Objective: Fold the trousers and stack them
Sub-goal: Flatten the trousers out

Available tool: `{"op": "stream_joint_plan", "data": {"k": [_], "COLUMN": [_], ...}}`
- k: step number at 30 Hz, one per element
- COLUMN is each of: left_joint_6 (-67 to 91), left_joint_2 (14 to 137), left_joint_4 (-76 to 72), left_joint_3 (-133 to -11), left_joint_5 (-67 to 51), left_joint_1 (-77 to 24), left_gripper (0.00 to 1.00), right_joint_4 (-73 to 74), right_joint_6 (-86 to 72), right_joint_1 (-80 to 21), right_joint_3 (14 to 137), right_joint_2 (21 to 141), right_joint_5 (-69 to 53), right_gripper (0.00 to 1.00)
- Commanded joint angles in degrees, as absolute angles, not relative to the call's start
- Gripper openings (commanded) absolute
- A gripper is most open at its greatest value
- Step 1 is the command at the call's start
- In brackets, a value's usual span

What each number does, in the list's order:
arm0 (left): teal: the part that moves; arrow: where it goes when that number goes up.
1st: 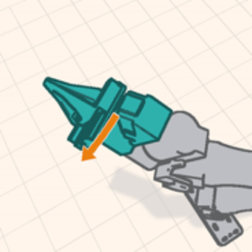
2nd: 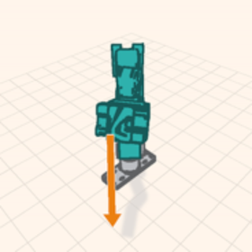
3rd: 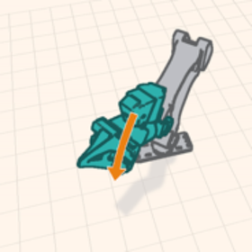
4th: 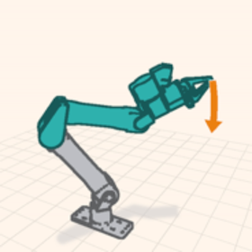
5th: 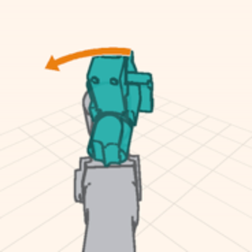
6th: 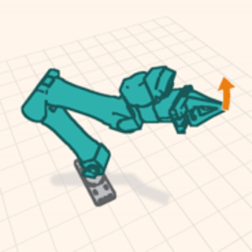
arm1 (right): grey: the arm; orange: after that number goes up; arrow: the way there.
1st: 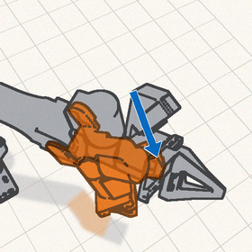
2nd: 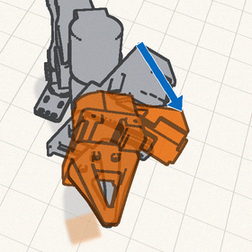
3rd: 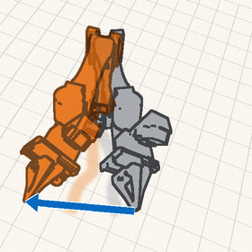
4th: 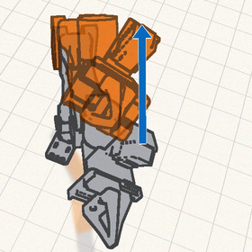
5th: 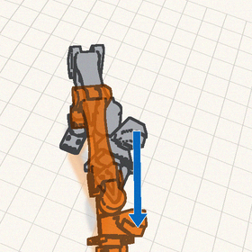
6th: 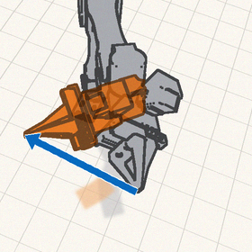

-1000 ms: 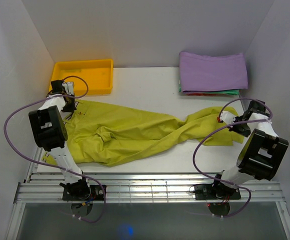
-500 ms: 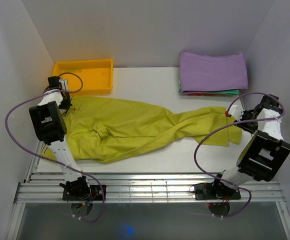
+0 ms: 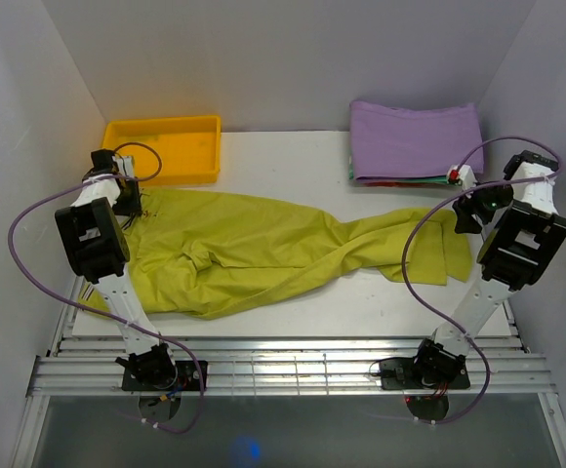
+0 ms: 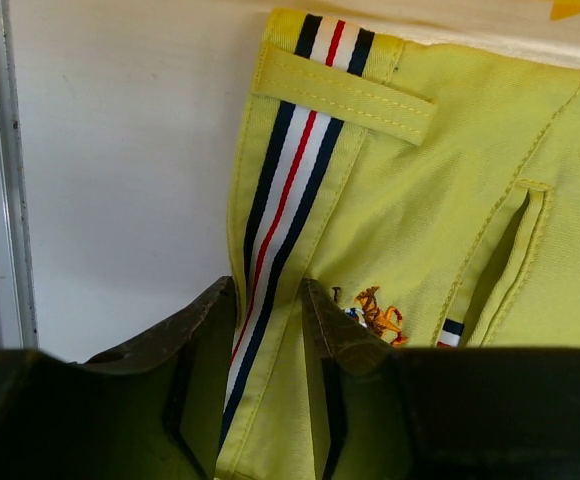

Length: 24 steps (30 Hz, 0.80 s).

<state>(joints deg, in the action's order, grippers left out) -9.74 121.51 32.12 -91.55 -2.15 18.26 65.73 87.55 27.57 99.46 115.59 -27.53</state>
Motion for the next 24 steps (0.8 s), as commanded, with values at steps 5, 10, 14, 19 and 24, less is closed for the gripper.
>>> {"op": "stream_joint_plan", "data": {"k": [5,10,14,19,24], "left_joint_6": [-10.02,-9.84,-9.76,-9.58,-10.55], "left_joint_2": [120.32,120.23,120.32,120.15,118.83], "left_joint_4": [34.28,34.10,34.10,33.93,31.91], "left_joint_3": [-90.36,-89.82,-90.00,-89.04,-86.22], "left_joint_5": [-5.36,-5.89,-5.89,-5.63,-4.75], "left_joint_1": [18.19,18.19,18.11,18.11,18.19], "left_gripper": [0.44,0.44,0.44,0.44,0.43], "right_joint_4": [72.60,68.74,66.10,67.32,70.39], "right_joint_6": [81.14,74.54,72.08,72.42,75.23], "right_joint_1": [22.33,21.62,21.45,21.36,21.97], "right_joint_3": [106.78,106.70,106.87,107.58,104.86], "right_joint_2": [123.13,127.00,129.54,131.22,124.38], "right_joint_5": [-32.34,-31.64,-30.68,-33.12,-36.29], "right_gripper": [0.66,0.65,0.64,0.39,0.10]}}
